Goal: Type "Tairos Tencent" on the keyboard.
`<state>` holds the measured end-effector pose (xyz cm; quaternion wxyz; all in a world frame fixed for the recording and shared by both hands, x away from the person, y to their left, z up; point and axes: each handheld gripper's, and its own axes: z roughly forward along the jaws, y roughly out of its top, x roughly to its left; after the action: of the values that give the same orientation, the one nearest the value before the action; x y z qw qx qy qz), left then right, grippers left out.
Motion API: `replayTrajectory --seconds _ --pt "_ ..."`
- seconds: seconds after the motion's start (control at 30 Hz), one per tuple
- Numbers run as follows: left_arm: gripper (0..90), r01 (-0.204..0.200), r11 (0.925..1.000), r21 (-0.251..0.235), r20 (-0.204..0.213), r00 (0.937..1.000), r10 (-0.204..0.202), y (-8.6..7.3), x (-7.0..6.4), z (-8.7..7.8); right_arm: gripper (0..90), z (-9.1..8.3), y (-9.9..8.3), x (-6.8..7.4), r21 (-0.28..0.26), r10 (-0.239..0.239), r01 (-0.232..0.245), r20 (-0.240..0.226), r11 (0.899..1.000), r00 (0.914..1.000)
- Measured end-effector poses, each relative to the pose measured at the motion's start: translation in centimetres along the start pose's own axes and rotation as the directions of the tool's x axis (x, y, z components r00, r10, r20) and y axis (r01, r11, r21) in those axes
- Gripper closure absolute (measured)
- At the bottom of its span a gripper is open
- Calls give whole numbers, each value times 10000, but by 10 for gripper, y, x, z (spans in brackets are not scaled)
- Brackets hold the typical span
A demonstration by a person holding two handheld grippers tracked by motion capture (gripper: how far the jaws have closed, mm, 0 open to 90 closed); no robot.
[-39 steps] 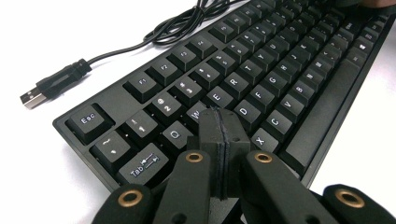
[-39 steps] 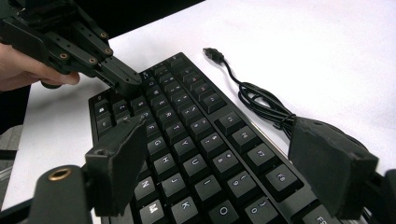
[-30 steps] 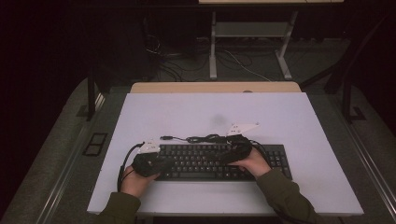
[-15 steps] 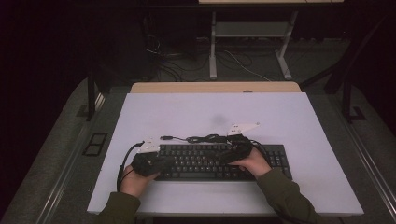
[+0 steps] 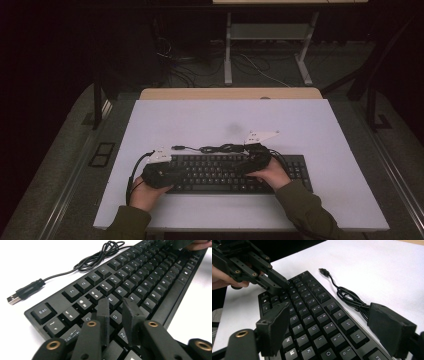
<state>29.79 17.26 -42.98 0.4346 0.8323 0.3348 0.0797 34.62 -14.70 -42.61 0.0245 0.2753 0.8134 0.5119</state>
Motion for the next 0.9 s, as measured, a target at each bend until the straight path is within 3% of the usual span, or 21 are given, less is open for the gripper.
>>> replayTrajectory --seconds 0.27,0.43,0.67,0.9 --pt "579 -134 9999 -107 85 9999 135 2 -5 3 166 -1 2 0 57 -2 2 10 10000 10000" --pt "404 -80 9999 -143 48 10000 80 2 -6 7 166 -1 3 -2 128 -29 29 -37 9999 10000" --pt "242 -51 9997 -221 86 9999 53 3 -8 11 167 2 5 -6 241 -77 79 -101 9997 9999" --pt "147 -6 9996 -265 141 9999 10 4 -9 13 206 6 8 -7 324 -113 120 -221 9994 9997"
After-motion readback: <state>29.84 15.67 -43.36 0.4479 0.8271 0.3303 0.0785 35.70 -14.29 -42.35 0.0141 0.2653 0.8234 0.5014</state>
